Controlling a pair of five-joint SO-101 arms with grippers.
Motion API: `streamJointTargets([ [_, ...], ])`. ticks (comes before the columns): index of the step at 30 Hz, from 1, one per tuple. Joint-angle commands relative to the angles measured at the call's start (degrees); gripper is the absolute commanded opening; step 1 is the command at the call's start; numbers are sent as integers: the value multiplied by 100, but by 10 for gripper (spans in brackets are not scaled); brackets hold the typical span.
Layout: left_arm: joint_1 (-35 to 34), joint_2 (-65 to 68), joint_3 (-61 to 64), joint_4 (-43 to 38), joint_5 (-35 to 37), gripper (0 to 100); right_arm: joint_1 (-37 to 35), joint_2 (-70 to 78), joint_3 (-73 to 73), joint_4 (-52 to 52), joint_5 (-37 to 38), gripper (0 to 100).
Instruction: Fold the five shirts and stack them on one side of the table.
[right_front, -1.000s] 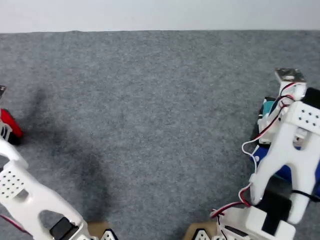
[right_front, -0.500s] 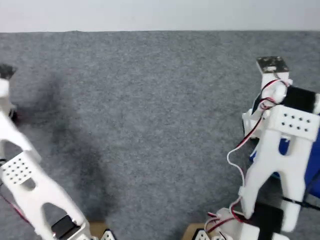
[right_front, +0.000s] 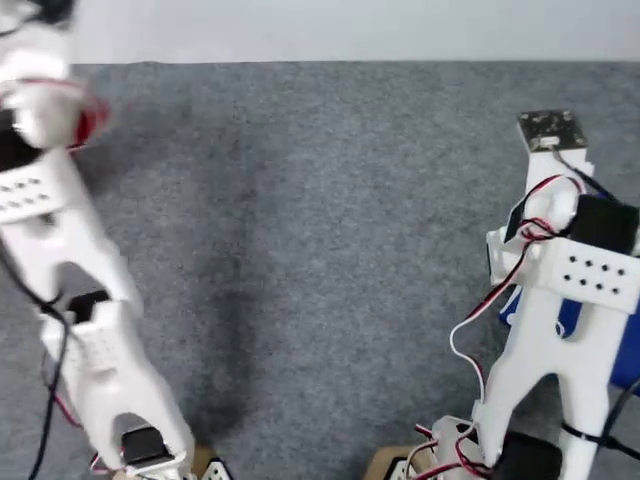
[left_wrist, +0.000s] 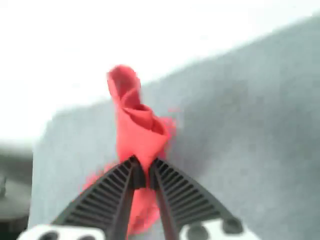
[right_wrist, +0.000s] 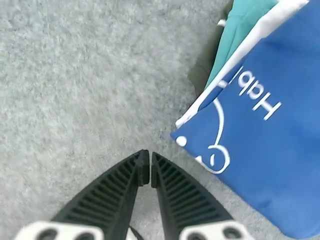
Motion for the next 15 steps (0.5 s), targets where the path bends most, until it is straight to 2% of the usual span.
streamJointTargets([
  [1, 1530, -1134, 31, 114, 273, 4, -48, -321, 290, 224, -53, 9],
  [5, 2760, -1767, 242, 114, 545, 4, -48, -558, 651, 224, -44, 9],
  [8, 2927, -1969, 611, 114, 712, 4, -57, -664, 712, 215, -44, 9],
  [10, 2602, -2040, 1024, 123, 782, 4, -57, -681, 703, 215, -44, 9],
  [15, 1248, -2092, 2826, 123, 879, 6, -84, -637, 686, 215, -44, 9],
])
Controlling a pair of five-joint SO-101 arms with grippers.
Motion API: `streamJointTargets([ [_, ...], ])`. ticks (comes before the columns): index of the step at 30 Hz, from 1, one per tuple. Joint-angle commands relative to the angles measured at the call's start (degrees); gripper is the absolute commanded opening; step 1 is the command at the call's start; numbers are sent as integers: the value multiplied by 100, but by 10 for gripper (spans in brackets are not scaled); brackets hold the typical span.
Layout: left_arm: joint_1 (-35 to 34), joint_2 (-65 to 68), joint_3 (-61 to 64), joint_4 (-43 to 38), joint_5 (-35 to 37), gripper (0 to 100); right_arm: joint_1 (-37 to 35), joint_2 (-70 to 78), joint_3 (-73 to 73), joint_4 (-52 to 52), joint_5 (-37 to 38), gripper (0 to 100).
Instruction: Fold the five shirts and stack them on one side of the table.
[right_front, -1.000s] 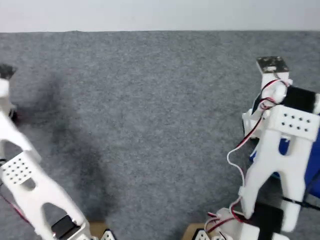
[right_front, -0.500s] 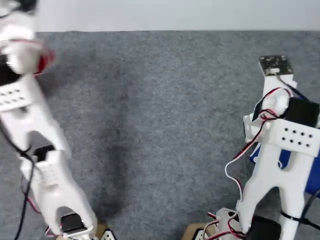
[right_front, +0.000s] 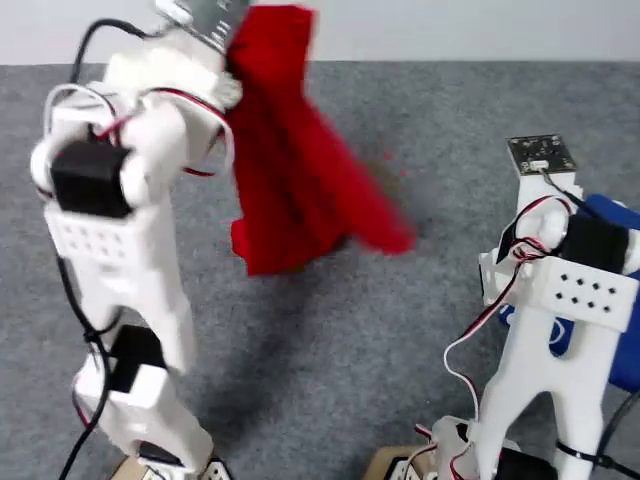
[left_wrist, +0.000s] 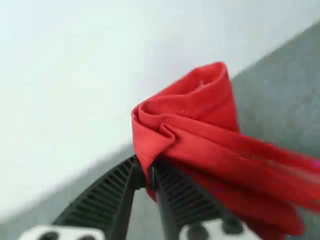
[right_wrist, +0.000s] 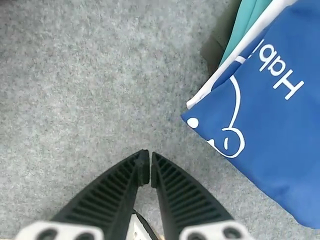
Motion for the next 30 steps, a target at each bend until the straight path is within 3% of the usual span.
streamJointTargets([
  [1, -1029, -220, 1411, 123, 53, 13, -154, -145, -44, 215, -44, 9],
  [5, -2075, -193, 3292, 53, -501, 117, -681, -136, -26, 207, -44, 9],
  [8, -2901, -211, 4259, -404, -756, 130, -1226, -127, -18, 84, -44, 9],
  [11, -3525, -211, 4734, -782, -1310, 130, -1622, -110, -18, -127, -44, 10],
  [14, -3719, -237, 4787, -800, -1635, 130, -1842, 101, -26, -224, -79, 11],
  [20, -2971, -246, 4743, 132, -2013, 127, -1868, 831, -62, -180, -79, 9],
  [30, -1178, -800, 6158, 114, -2048, 131, -1859, 963, -62, -180, -44, 11],
])
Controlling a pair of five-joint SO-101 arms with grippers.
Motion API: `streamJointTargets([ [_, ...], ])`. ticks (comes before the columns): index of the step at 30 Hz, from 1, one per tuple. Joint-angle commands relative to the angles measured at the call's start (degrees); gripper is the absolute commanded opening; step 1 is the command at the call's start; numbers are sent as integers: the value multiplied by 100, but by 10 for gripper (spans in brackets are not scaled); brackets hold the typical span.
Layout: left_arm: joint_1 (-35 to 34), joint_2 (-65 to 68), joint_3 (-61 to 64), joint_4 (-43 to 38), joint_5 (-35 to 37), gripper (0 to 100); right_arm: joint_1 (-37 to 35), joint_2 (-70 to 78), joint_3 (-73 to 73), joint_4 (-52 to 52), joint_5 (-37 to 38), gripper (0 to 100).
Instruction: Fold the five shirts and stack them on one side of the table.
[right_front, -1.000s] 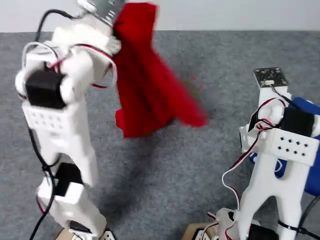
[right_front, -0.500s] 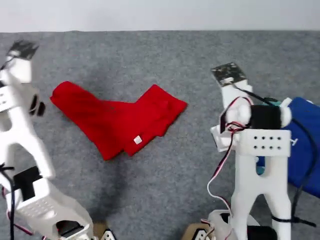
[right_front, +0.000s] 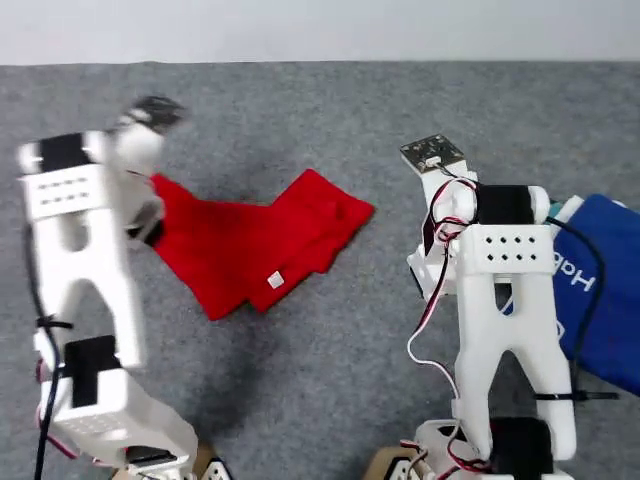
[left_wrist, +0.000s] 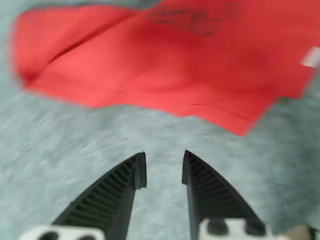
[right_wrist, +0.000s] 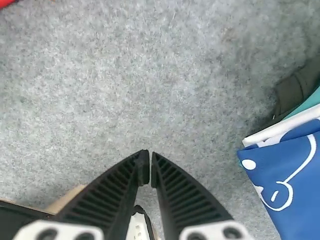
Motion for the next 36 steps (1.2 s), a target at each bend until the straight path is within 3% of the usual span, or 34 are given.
streamJointTargets([
  [1, 721, -325, 734, 158, -114, 131, -40, -4, -62, -22, -44, 11],
  [6, 1582, -325, 1763, -193, -299, 133, -40, 13, -62, -22, -44, 11],
  [10, 1873, -316, 2343, -791, -299, 177, 48, 13, -62, -22, -44, 11],
  [18, 1495, -211, 2536, -1486, -607, 185, 936, -31, -70, 92, 264, 11],
  [26, 1222, 791, 2519, -1969, -791, 184, 1332, -31, -70, 330, 730, 11],
  [33, 1310, 1407, 2026, -1916, -466, 178, 1314, -31, -105, 303, 730, 10],
  [36, 1292, 1741, 1710, -1829, -185, 130, 1341, -31, -281, 347, 703, 10],
])
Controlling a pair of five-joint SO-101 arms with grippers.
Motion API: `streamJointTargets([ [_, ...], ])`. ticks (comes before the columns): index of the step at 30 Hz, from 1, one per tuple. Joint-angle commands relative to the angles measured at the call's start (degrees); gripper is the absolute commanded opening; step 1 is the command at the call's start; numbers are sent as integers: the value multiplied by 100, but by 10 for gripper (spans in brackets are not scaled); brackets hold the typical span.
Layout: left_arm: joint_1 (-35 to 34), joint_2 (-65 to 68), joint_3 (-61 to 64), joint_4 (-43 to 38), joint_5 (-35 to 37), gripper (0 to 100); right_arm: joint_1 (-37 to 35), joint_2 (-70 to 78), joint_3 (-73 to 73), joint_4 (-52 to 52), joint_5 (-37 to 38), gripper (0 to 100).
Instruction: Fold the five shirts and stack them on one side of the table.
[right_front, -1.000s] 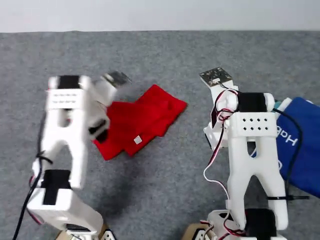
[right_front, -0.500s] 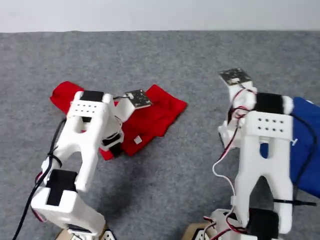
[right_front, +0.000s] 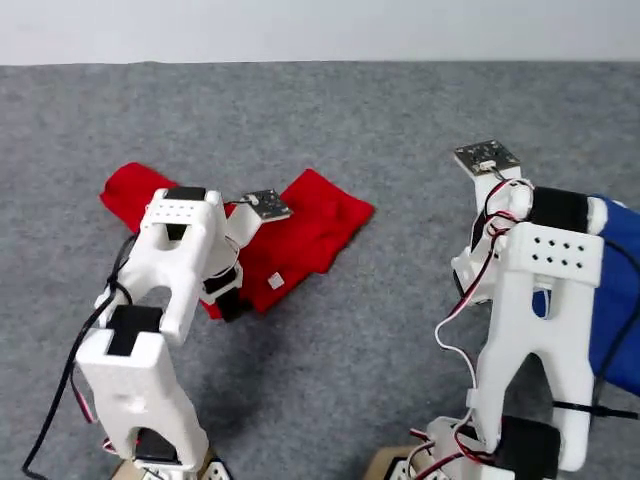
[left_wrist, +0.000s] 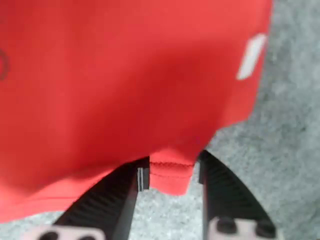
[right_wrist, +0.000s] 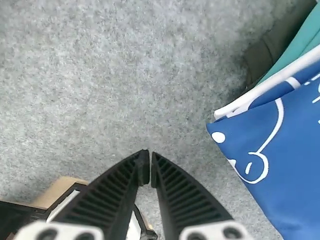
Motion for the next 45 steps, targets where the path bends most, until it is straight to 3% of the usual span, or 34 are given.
streamJointTargets([
  [1, 35, 325, -435, 114, 316, 110, 101, -31, -343, 207, 26, 9],
  [5, 70, 782, -857, 343, 387, 13, 101, -31, -527, 207, 44, 9],
  [11, -70, 677, -1596, 1160, 378, 4, 101, -31, -756, 207, 35, 9],
  [17, -185, -1125, -2589, 2031, 369, 4, 84, -40, -1248, 207, 35, 9],
  [25, -905, -3560, -2519, 2057, 396, 4, 48, 4, -1363, 154, 44, 9],
  [33, -2409, -4334, -2026, 2057, 378, 4, -1226, 31, -1354, -119, 44, 9],
  [40, -3323, -4352, -1771, 2048, 369, 5, -2114, 400, -1327, -1833, 44, 12],
  [45, -3481, -4360, -1358, 2048, 352, 5, -2571, 1508, -1521, -2897, 9, 63],
])
